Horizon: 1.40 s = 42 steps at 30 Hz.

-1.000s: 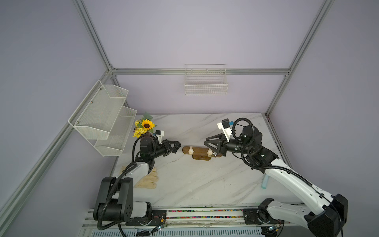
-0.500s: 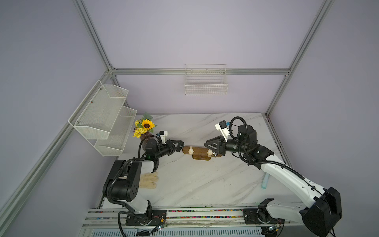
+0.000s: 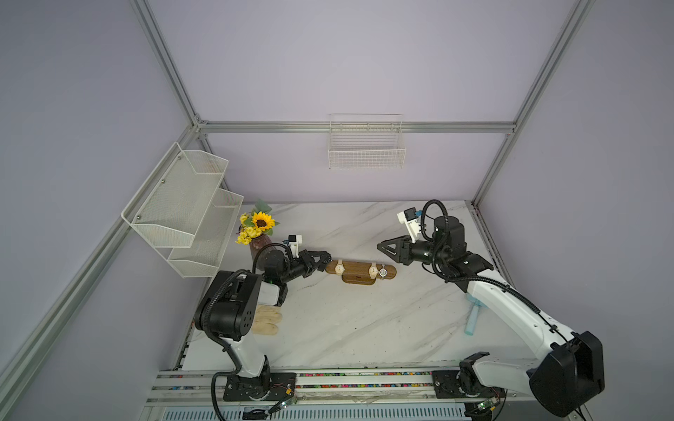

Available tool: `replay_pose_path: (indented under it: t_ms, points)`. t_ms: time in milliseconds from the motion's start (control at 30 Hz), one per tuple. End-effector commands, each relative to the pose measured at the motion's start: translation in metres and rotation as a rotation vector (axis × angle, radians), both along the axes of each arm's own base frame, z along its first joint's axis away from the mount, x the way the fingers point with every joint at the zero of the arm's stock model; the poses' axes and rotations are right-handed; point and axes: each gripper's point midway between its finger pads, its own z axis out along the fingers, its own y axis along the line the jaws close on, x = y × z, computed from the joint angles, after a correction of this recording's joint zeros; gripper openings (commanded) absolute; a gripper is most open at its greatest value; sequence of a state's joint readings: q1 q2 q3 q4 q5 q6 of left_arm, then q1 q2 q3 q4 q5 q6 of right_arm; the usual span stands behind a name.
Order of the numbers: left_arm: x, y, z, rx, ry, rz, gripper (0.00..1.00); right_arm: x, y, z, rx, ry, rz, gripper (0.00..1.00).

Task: Place watch on stand
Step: Place the watch on the stand.

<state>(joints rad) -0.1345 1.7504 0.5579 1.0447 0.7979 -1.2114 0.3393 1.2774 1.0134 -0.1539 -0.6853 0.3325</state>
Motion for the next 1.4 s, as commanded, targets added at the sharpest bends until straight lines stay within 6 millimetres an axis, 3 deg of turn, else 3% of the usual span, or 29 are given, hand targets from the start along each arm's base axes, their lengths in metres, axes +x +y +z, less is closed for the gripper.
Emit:
replay_pose_path:
  t_ms: [0, 233, 400, 500, 900, 1067, 1367]
  points:
    - [-0.004, -0.003, 0.011, -0.026, -0.055, -0.001, 0.10, 0.012, -0.017, -0.025, -0.027, 0.119, -0.089, 0.36]
    - [-0.008, -0.002, 0.003, -0.025, -0.039, 0.019, 0.10, 0.024, -0.036, -0.045, -0.090, 0.164, -0.187, 0.37]
    - [-0.011, -0.001, -0.006, -0.021, -0.028, 0.022, 0.10, 0.023, -0.038, -0.065, -0.110, 0.215, -0.191, 0.36]
    - [-0.011, -0.001, -0.012, -0.024, -0.017, 0.026, 0.09, 0.023, -0.039, -0.063, -0.107, 0.208, -0.193, 0.36]
    - [-0.011, -0.006, 0.010, -0.056, -0.079, 0.054, 0.10, 0.023, -0.038, -0.064, -0.105, 0.211, -0.184, 0.36]
    - [-0.008, -0.019, -0.001, -0.059, -0.055, 0.031, 0.10, 0.022, -0.037, -0.063, -0.104, 0.207, -0.179, 0.36]
    - [-0.007, -0.017, -0.020, -0.098, -0.027, 0.052, 0.10, 0.022, -0.038, -0.067, -0.112, 0.209, -0.181, 0.36]
